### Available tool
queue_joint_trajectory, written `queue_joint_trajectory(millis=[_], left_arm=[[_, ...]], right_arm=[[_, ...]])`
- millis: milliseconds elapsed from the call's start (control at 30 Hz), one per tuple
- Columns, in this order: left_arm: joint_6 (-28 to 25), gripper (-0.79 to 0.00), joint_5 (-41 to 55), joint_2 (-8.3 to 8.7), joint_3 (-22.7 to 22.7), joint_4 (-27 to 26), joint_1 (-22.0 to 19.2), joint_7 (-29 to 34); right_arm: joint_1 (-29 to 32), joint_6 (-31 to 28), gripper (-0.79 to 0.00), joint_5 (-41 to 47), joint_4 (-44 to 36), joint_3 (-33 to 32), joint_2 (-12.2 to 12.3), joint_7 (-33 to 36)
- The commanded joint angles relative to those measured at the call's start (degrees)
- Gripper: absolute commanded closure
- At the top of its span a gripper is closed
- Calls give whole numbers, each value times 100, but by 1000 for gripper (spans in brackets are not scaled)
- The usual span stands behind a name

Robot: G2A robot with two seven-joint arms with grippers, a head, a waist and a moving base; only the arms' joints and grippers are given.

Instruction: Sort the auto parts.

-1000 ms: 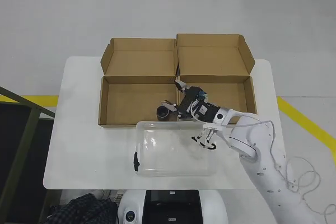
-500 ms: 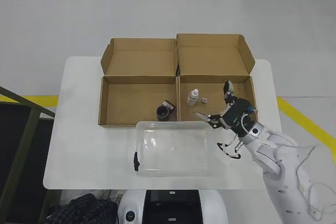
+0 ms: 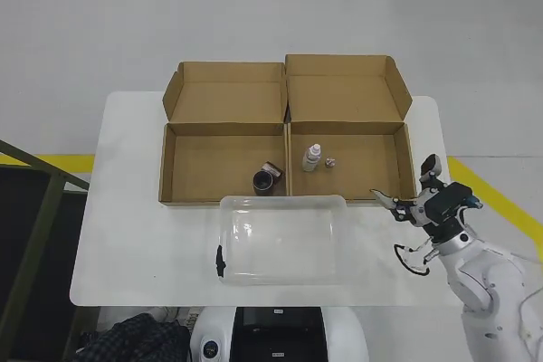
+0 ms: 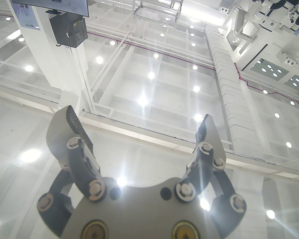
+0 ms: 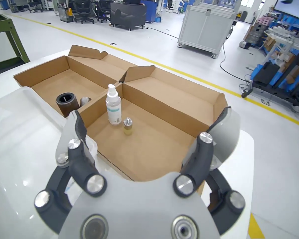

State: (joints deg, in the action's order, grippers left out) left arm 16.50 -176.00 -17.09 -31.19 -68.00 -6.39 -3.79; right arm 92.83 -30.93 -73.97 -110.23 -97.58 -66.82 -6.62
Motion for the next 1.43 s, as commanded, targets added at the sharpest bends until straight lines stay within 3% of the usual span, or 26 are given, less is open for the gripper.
queue_joint_trajectory(millis=[0,400,1400], left_arm=[[0,-785,0,0,0,0,0,0],[0,-785,0,0,0,0,0,0],[0,-785,0,0,0,0,0,0]], right_arm=[[133,32,-785,19,35,-126,5,-113],[787,180,-785,40,246,-609,21,-675],[796,195,-785,18,249,-634,28,-673]])
